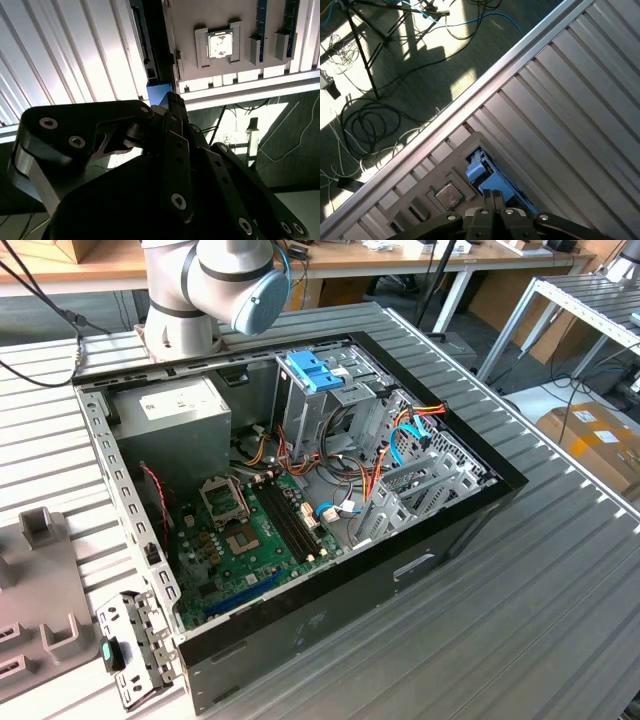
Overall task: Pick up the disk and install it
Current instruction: 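Pick up the disk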
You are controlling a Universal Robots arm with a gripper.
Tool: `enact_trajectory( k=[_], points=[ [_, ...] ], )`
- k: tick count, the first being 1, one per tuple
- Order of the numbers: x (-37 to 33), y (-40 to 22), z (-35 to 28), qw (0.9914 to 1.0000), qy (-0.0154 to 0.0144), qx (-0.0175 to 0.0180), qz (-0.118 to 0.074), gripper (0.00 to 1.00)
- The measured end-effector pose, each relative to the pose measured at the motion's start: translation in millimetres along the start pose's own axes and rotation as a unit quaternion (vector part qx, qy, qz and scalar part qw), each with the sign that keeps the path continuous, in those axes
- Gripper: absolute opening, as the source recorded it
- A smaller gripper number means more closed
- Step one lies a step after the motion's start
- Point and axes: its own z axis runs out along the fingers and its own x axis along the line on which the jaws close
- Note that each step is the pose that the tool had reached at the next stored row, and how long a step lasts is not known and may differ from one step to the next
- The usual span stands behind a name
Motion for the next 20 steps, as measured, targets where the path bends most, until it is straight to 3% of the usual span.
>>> enact_trajectory(
  k=[5, 6, 7, 8, 9, 10, 11, 12, 13, 14, 16, 18, 19, 20],
  points=[
    [-0.2, -0.2, 0.3, 0.99887, 0.0000, -0.0001, -0.048, 0.11],
    [-0.2, -0.1, 0.4, 0.99811, 0.0000, -0.0002, -0.061, 0.11],
    [-0.2, -0.1, 0.9, 0.99554, -0.0001, -0.0002, -0.094, 0.11],
    [-0.2, -0.1, 1.1, 0.99210, -0.0001, -0.0003, -0.125, 0.11],
    [-0.2, -0.2, 1.2, 0.98998, -0.0002, -0.0003, -0.141, 0.11],
    [-0.2, -0.2, 1.3, 0.98881, -0.0002, -0.0004, -0.149, 0.11],
    [-0.4, -0.4, 1.4, 0.98691, -0.0003, -0.0004, -0.161, 0.11],
    [-0.6, -0.6, 1.4, 0.98560, -0.0003, -0.0004, -0.169, 0.11],
    [-0.7, -0.7, 1.4, 0.98478, -0.0003, -0.0004, -0.174, 0.11],
    [-1.1, -1.2, 1.3, 0.98292, -0.0002, -0.0005, -0.184, 0.11],
    [-1.6, -1.7, 1.4, 0.98067, -0.0002, -0.0005, -0.196, 0.11],
    [-2.2, -2.4, 1.4, 0.97714, -0.0002, -0.0006, -0.213, 0.11],
    [-2.5, -2.8, 1.5, 0.97603, -0.0002, -0.0006, -0.218, 0.11],
    [-2.9, -3.2, 1.5, 0.97403, -0.0003, -0.0006, -0.226, 0.11]
  ],
)
